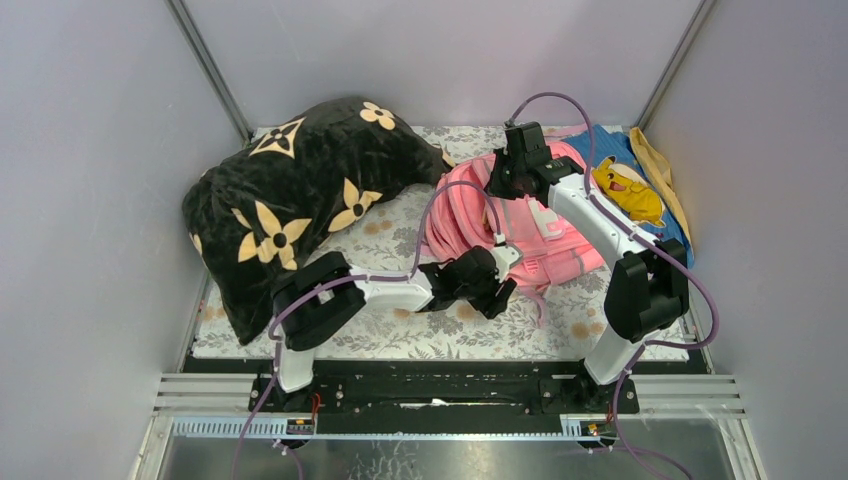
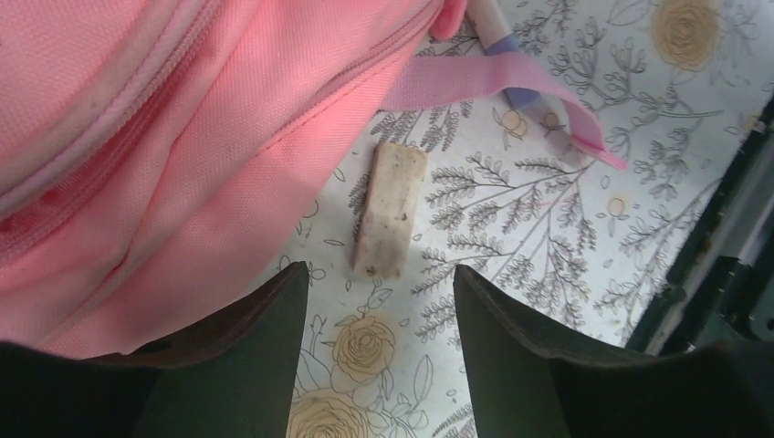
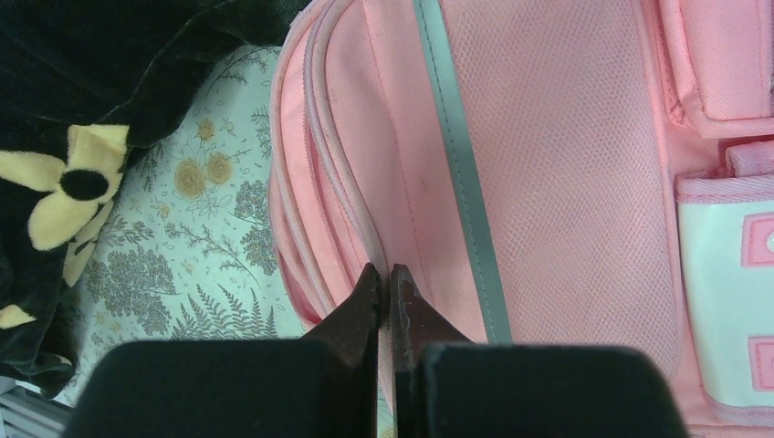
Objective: Pack the student bag
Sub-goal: Pick up the stationery from the center of the board.
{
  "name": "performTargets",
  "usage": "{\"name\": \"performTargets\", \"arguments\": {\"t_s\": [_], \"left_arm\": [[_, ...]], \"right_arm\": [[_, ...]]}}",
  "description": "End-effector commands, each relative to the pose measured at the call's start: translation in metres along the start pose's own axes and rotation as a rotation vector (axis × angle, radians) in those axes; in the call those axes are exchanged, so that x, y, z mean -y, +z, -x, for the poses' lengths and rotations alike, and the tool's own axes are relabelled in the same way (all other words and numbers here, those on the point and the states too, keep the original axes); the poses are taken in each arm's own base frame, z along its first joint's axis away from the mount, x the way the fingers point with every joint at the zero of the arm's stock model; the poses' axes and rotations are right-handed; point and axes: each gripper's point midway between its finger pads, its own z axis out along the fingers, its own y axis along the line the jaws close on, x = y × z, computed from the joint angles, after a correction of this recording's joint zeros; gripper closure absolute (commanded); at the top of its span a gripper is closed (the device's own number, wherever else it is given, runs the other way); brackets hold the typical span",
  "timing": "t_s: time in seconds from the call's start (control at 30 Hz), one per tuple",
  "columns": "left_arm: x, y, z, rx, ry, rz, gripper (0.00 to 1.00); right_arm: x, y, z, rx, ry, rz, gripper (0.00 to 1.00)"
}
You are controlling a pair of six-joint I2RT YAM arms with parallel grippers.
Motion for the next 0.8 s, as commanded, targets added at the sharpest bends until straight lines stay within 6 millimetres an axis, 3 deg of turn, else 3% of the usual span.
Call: {"name": "performTargets", "arguments": {"t_s": [0.0, 0.27, 0.53, 0.7, 0.77], "left_arm": [[-0.011, 0.013, 0.021, 0.087, 0.043, 0.095, 0.35], [-0.001, 0.022, 0.005, 0.087, 0.092, 0.102, 0.43], [0.009, 0.033, -0.006, 0.064, 0.091, 0.137, 0.71], [0.003, 0.015, 0.003, 0.087, 0.067, 0.184, 0.97], [0.004, -0.002, 0.008, 0.097, 0.044, 0.195, 1.0]], "right_arm": [[-0.003, -0.019, 0.026, 0.077, -0.001, 0.007, 1.0], [-0.003, -0.018, 0.025, 0.073, 0.0, 0.008, 1.0], [-0.004, -0.018, 0.023, 0.073, 0.009, 0.017, 1.0], [-0.003, -0.022, 0.025, 0.084, 0.004, 0.018, 1.0], [-0.005, -0.024, 0.026, 0.083, -0.004, 0.025, 1.0]]}}
